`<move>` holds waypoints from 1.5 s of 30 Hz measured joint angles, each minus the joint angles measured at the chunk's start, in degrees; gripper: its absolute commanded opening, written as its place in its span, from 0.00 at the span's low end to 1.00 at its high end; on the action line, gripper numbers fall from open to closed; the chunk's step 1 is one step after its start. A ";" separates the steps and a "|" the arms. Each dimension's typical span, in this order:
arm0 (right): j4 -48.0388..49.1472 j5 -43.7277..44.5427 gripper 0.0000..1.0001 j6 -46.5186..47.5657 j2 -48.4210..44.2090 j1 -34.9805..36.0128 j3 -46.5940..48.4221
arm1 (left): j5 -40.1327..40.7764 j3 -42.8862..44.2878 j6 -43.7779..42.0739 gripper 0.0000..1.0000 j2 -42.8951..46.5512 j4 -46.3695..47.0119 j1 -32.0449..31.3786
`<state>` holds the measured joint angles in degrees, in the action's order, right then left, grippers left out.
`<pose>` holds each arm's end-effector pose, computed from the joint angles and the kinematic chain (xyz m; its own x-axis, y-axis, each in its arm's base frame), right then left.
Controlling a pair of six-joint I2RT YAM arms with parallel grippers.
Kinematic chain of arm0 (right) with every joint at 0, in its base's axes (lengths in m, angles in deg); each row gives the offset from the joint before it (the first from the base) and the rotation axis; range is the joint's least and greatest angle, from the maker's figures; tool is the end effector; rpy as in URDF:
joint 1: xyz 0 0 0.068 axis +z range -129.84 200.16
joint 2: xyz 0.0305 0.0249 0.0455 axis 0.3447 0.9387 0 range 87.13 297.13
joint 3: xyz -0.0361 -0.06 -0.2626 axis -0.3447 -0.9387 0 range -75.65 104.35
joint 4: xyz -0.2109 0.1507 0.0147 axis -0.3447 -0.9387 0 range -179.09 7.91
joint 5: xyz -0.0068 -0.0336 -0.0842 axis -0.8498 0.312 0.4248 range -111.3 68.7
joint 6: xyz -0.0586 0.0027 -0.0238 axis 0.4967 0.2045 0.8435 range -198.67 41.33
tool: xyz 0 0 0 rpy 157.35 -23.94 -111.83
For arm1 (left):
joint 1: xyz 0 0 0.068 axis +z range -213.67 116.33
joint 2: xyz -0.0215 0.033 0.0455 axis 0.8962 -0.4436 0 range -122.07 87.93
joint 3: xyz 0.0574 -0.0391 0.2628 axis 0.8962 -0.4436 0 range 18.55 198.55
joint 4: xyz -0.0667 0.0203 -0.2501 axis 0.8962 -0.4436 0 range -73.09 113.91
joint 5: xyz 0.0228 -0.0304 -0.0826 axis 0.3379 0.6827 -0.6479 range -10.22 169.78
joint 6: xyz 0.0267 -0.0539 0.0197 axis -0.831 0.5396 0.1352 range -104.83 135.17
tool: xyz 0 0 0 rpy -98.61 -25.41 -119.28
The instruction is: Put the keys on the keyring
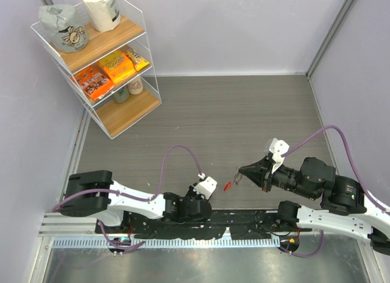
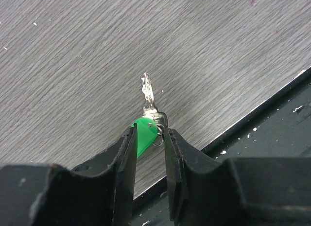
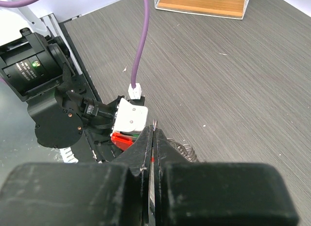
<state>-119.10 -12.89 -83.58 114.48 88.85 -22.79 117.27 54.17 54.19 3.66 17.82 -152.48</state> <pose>0.0429 0.0903 0.3687 -0.1466 -0.1429 -0.9788 -0.8602 0.5070 0.0548 0.0350 -0.2636 0.1404 -0.5080 0.4027 -0.7615 0.6000 0.7997 0.0226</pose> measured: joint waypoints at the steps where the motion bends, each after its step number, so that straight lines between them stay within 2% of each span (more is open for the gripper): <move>1: 0.04 -0.02 0.06 -0.04 0.00 0.00 -0.07 | 0.00 0.00 0.02 0.32 -0.09 -0.07 0.00; 7: 0.04 -0.22 0.06 -0.07 -0.24 0.00 -0.39 | -0.02 0.00 0.04 0.23 -0.33 -0.07 0.04; 10: 0.07 -0.31 0.06 -0.17 -0.48 0.00 -0.39 | -0.02 0.00 0.00 0.13 -0.44 0.11 0.20; 12: 0.09 -0.42 0.06 -0.26 -0.50 0.00 -0.39 | -0.17 0.00 -0.02 0.01 -0.44 0.35 0.57; 13: 0.07 -0.50 0.06 -0.28 -0.48 0.00 -0.42 | -0.33 0.00 -0.07 0.00 -0.46 0.63 0.81; 22: 0.09 -0.61 0.06 -0.46 -0.46 0.00 -0.42 | -1.11 -1.88 -2.16 0.00 2.12 2.47 1.25; 29: 0.24 -1.55 0.06 -0.31 -0.20 0.00 -0.61 | -1.84 -5.35 -8.31 0.00 18.38 2.73 1.18; 34: 0.94 -4.28 0.06 0.31 1.11 0.00 -1.03 | -5.27 -6.54 -14.12 0.00 31.12 3.48 1.18; 45: 3.21 -12.96 0.06 3.06 7.15 0.00 -1.07 | -18.08 -6.99 -23.82 0.00 45.00 4.00 1.14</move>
<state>-115.89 -25.85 -80.52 121.63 88.85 -23.86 99.20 47.17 30.37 48.66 21.82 -151.35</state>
